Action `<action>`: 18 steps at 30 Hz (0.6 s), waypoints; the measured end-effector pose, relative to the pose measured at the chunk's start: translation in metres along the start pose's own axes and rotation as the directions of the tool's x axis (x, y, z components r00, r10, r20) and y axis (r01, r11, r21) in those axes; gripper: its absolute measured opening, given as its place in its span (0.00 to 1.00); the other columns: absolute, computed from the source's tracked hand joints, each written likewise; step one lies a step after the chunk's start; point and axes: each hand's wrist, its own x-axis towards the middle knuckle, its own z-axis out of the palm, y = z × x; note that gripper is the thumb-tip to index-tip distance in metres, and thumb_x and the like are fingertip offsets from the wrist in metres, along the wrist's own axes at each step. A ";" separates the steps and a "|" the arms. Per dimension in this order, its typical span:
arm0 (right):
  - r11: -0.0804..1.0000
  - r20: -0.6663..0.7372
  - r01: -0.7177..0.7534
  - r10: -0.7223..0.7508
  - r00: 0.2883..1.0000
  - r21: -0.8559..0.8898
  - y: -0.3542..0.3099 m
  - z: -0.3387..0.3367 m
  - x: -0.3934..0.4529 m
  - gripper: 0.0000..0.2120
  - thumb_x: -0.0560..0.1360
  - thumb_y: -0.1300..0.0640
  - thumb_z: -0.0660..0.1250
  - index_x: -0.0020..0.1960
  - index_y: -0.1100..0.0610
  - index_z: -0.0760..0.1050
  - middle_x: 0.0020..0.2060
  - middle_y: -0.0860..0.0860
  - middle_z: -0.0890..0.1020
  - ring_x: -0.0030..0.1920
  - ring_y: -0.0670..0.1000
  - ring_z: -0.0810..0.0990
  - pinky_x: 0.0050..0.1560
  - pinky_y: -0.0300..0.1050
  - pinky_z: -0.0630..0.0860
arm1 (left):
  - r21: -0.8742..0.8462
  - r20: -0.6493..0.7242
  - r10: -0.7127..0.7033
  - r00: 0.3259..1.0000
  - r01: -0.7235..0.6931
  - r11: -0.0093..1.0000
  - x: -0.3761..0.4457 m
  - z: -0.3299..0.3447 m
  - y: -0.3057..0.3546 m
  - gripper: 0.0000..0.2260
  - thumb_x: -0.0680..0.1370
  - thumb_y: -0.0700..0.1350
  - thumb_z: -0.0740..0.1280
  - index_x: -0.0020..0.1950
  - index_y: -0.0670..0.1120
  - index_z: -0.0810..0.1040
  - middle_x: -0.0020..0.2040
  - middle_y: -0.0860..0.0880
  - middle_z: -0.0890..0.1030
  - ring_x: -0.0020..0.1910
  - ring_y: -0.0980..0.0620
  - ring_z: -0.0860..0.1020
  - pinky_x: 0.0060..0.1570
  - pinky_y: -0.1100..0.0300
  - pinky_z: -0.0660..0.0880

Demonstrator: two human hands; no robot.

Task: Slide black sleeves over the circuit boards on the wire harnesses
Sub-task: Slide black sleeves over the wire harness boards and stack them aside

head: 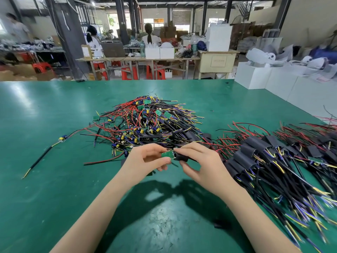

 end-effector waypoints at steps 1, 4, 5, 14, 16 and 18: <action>1.000 0.005 0.005 -0.005 1.000 0.006 0.000 0.000 0.000 0.15 0.72 0.64 0.70 0.58 0.59 0.80 0.50 0.52 0.81 0.50 0.51 0.81 0.52 0.49 0.77 | -0.009 0.005 -0.011 1.000 0.011 1.000 0.000 0.000 -0.001 0.05 0.74 0.35 0.71 0.47 0.43 0.80 0.35 0.46 0.84 0.30 0.54 0.80 0.32 0.68 0.74; 0.999 0.014 0.028 -0.028 1.000 0.016 0.000 0.002 0.000 0.15 0.72 0.65 0.70 0.58 0.60 0.80 0.50 0.53 0.81 0.50 0.51 0.80 0.54 0.46 0.76 | 0.002 0.023 -0.023 0.999 0.023 1.000 0.001 -0.002 -0.003 0.04 0.75 0.36 0.71 0.45 0.45 0.81 0.35 0.46 0.84 0.30 0.52 0.79 0.32 0.65 0.75; 0.999 0.019 0.033 -0.034 0.999 0.014 0.000 0.003 0.000 0.14 0.72 0.65 0.70 0.58 0.60 0.80 0.50 0.53 0.80 0.50 0.51 0.80 0.54 0.45 0.76 | 0.020 0.025 -0.021 0.999 0.021 1.000 0.001 -0.003 -0.004 0.04 0.75 0.37 0.71 0.45 0.46 0.81 0.35 0.46 0.84 0.30 0.53 0.79 0.32 0.65 0.75; 0.999 -0.005 -0.004 0.004 1.000 0.037 -0.004 0.014 -0.002 0.16 0.75 0.59 0.70 0.62 0.59 0.78 0.50 0.51 0.81 0.47 0.51 0.81 0.49 0.47 0.77 | 0.147 0.049 0.062 0.997 -0.069 0.987 0.002 -0.015 -0.002 0.08 0.72 0.37 0.75 0.48 0.47 0.82 0.36 0.51 0.83 0.34 0.58 0.77 0.36 0.64 0.75; 1.000 -0.044 -0.017 0.018 0.999 0.023 -0.005 0.014 -0.002 0.18 0.74 0.58 0.71 0.63 0.58 0.78 0.49 0.51 0.81 0.46 0.50 0.81 0.49 0.45 0.77 | 0.132 0.046 0.018 0.999 -0.024 0.991 0.001 -0.014 -0.002 0.06 0.73 0.40 0.75 0.47 0.49 0.82 0.35 0.49 0.84 0.33 0.56 0.79 0.35 0.63 0.77; 1.000 -0.075 -0.012 0.013 0.997 0.022 -0.005 0.014 -0.002 0.19 0.73 0.60 0.73 0.63 0.59 0.78 0.49 0.52 0.81 0.48 0.50 0.80 0.52 0.42 0.76 | 0.100 0.052 -0.022 0.998 0.016 0.995 0.001 -0.013 -0.002 0.04 0.74 0.41 0.73 0.46 0.49 0.82 0.35 0.48 0.84 0.32 0.55 0.79 0.34 0.64 0.76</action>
